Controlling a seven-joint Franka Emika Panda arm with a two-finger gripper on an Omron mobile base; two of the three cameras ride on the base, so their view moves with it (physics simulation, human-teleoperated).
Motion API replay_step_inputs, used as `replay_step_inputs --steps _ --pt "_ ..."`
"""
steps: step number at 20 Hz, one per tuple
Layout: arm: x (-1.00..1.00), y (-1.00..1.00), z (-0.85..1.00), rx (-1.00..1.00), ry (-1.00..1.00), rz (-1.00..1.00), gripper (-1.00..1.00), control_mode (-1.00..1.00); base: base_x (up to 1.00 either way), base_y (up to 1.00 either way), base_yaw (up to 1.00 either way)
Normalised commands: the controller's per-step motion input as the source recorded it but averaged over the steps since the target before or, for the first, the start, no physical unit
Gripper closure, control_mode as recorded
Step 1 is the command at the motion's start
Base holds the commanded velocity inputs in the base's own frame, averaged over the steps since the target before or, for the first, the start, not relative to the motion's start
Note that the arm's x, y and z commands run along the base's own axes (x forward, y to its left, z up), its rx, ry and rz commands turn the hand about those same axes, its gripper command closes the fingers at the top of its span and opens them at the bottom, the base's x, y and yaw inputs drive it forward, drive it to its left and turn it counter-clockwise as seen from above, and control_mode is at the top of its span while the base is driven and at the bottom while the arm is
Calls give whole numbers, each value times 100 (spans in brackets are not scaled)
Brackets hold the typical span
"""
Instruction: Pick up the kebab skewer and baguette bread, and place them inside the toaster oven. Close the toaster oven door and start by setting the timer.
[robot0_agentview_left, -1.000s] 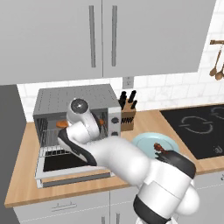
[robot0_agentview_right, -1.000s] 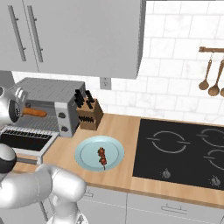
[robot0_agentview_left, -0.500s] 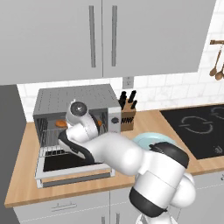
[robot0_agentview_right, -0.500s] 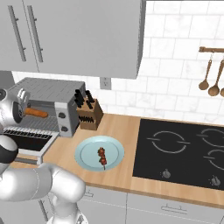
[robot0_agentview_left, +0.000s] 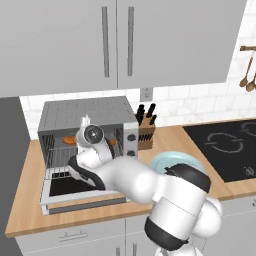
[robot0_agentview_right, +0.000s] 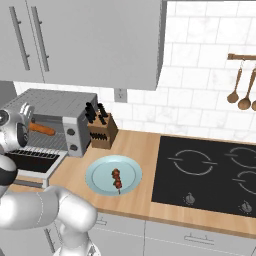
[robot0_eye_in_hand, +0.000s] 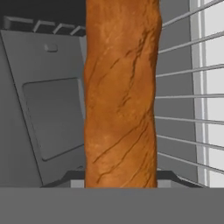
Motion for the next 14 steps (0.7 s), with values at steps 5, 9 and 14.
replay_step_inputs --steps 5,9,14 --pt "18 2 0 0 2 0 -100 -100 0 0 0" --pt "0 0 0 0 0 0 -100 -100 0 0 0" --pt "1 0 1 0 2 0 -100 -100 0 0 0"
